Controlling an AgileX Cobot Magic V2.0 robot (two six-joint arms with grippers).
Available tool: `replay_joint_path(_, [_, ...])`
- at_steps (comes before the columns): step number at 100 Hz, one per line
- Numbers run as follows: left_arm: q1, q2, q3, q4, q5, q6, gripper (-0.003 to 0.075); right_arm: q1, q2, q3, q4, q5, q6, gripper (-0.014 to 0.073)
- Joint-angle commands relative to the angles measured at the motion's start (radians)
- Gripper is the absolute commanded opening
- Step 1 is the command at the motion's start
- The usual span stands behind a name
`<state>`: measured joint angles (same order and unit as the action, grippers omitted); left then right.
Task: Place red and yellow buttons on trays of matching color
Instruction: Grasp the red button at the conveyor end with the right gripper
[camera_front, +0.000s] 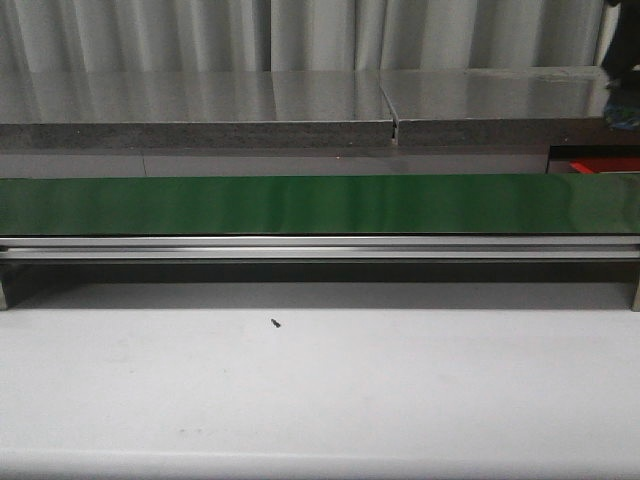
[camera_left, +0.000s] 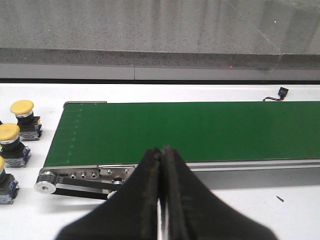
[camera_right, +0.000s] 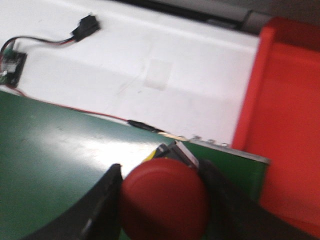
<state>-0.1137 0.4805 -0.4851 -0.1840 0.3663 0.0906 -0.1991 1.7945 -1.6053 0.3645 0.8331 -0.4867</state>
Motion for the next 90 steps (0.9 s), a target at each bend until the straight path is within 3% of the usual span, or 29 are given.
replay_joint_path(1, [-0.006, 0.006, -0.028, -0.014, -0.082, -0.007, -0.0019, -0.079, -0.016, -0.094, 0.022, 0.009, 0.016, 0.0172])
replay_joint_path(30, [-0.006, 0.006, -0.028, -0.014, -0.082, -0.007, -0.0019, -0.245, 0.200, -0.291, 0.102, 0.114, 0.055, 0.0172])
replay_joint_path(59, [-0.006, 0.006, -0.028, -0.014, -0.082, -0.007, -0.0019, -0.256, 0.367, -0.423, 0.109, 0.128, 0.063, 0.0172])
replay_joint_path(90, [-0.006, 0.006, -0.028, -0.014, -0.082, -0.007, -0.0019, -0.256, 0.435, -0.434, 0.105, 0.109, 0.072, 0.0172])
